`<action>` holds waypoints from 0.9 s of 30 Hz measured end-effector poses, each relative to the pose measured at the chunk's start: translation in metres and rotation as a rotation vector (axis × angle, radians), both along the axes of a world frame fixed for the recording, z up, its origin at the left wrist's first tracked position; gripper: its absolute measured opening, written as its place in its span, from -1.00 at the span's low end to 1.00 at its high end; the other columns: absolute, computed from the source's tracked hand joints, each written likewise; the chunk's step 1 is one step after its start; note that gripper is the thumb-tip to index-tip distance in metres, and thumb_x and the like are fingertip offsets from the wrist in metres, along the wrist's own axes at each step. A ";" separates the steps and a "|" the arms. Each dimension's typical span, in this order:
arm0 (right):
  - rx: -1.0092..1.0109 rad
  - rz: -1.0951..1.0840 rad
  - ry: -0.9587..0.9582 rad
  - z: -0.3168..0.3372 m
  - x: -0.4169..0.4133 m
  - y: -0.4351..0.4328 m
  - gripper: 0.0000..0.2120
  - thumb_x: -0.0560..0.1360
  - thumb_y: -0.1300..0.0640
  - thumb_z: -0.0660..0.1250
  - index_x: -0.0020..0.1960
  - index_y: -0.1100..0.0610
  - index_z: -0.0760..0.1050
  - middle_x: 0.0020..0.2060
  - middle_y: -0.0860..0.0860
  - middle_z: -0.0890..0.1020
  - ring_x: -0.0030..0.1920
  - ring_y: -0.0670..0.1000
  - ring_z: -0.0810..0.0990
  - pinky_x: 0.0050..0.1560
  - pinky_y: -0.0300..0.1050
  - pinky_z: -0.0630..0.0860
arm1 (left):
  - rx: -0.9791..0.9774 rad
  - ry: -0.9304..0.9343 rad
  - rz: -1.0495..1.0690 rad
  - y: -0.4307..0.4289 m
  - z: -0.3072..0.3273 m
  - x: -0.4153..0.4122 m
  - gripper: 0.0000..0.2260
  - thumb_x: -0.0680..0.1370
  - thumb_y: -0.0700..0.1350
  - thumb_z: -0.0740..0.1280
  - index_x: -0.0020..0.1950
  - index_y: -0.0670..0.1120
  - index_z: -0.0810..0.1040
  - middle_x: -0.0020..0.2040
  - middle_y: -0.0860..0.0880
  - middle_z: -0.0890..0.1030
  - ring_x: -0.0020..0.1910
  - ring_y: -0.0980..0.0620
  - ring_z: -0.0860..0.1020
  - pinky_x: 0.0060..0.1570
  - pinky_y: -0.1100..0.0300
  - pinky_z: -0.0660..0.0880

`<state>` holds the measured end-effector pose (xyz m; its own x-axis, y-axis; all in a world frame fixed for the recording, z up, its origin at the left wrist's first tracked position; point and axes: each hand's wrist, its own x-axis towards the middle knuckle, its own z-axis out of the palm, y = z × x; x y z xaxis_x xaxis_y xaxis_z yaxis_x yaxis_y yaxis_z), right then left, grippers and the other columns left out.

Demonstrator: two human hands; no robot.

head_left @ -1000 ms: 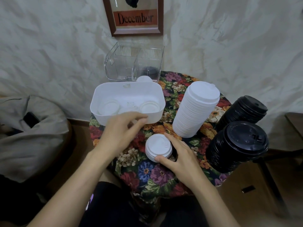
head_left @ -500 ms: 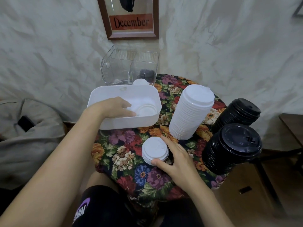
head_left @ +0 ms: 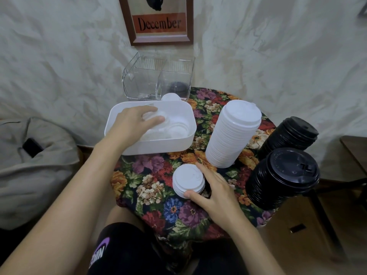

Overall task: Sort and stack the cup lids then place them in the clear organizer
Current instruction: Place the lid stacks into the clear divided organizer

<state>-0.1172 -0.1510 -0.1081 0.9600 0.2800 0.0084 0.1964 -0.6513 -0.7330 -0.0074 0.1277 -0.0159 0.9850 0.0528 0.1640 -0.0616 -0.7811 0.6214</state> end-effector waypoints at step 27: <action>0.090 0.028 -0.009 0.006 -0.002 0.000 -0.10 0.48 -0.37 0.40 0.62 -0.41 -0.09 0.60 -0.29 0.25 0.58 -0.19 0.22 0.55 0.04 0.30 | -0.174 0.166 -0.362 -0.057 -0.062 -0.100 -0.47 0.50 0.28 0.46 0.46 0.31 0.48 0.45 0.40 0.42 0.44 0.45 0.31 0.36 0.39 0.25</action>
<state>-0.1191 -0.1514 -0.1018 0.9514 0.3047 0.0437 0.2208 -0.5766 -0.7866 -0.1073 0.0704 -0.0777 0.9572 -0.2885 0.0207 -0.2005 -0.6102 0.7664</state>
